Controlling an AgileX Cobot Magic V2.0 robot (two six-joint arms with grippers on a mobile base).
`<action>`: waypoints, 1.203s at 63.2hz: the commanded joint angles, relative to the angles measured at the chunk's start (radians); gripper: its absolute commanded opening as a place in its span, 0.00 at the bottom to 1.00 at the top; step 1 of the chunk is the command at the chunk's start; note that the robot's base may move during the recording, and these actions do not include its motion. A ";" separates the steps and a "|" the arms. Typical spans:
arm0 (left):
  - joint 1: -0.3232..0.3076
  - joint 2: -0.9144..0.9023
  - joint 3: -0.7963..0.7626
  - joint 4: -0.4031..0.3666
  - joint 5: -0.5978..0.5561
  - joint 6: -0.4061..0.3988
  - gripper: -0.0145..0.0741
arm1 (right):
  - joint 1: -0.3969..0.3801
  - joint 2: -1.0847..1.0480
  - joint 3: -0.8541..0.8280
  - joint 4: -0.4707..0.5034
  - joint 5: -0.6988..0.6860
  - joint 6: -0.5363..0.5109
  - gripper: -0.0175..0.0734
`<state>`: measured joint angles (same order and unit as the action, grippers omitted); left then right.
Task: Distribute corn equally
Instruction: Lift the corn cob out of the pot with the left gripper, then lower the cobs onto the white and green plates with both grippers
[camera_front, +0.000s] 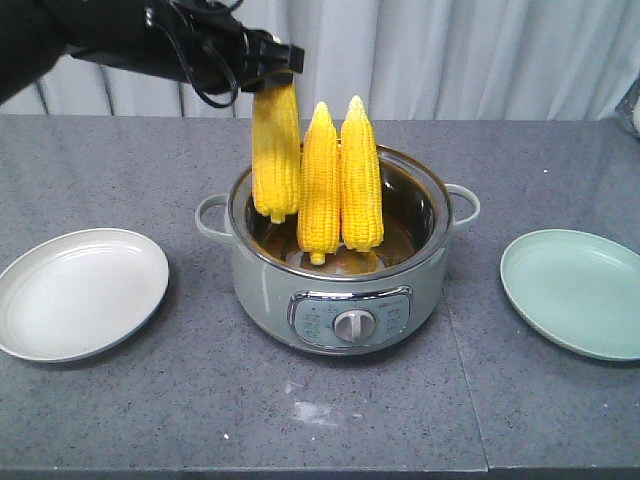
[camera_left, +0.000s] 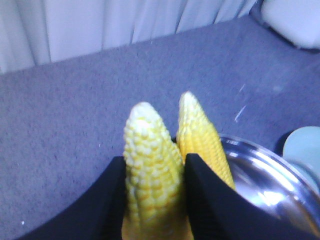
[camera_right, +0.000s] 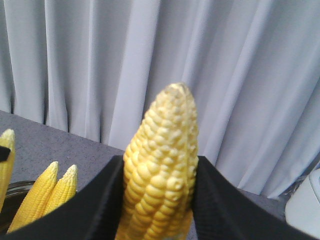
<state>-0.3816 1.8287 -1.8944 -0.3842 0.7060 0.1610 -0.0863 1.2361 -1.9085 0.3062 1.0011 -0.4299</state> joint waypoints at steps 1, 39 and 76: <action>0.000 -0.093 -0.078 -0.023 -0.047 -0.002 0.15 | -0.006 -0.020 -0.024 0.011 -0.068 -0.001 0.19; 0.183 -0.353 -0.160 0.561 0.471 -0.182 0.16 | -0.006 0.092 -0.024 -0.175 0.111 0.164 0.19; 0.241 -0.344 0.297 0.575 0.259 -0.190 0.16 | -0.054 0.487 -0.003 -0.259 0.274 0.189 0.19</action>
<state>-0.1405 1.5111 -1.6227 0.1843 1.0750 -0.0190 -0.1344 1.7173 -1.9004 0.0609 1.2680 -0.2419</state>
